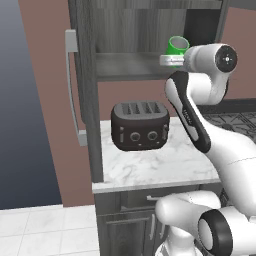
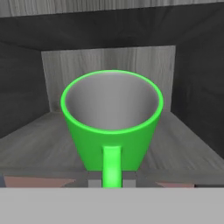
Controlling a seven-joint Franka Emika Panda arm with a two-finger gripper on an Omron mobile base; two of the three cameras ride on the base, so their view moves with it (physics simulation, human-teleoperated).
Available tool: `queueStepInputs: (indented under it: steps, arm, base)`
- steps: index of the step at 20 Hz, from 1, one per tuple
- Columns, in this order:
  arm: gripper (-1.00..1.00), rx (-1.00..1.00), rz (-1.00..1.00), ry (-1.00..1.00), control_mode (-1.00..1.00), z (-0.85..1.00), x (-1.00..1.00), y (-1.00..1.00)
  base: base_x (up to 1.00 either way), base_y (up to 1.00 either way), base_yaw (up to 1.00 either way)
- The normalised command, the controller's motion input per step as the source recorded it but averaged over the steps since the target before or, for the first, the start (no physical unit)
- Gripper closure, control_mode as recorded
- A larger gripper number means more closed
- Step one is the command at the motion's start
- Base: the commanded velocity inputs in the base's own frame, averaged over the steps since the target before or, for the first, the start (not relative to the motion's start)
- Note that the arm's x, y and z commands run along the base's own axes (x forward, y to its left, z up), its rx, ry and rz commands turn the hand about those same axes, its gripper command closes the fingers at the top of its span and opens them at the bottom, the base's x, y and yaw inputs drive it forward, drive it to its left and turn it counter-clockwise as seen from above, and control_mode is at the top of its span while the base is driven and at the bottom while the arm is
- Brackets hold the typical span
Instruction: Move the mug from next to the sink to the open cabinet. Then, move the bowl with the lime to the fridge to clear the area for faucet cleaning.
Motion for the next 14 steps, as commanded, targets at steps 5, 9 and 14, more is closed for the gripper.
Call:
queueStepInputs:
  steps: [5,9,14]
  arm:
    - [1.00,-0.07,0.00,0.15,-1.00,-0.10,0.29,0.06]
    - [1.00,0.00,0.00,0.02,-1.00,0.00,0.26,0.01]
    - [1.00,0.00,0.00,0.00,-1.00,-0.24,0.10,0.00]
  base:
    - [0.00,0.00,0.00]
    - [0.00,0.00,0.00]
    - [0.00,0.00,0.00]
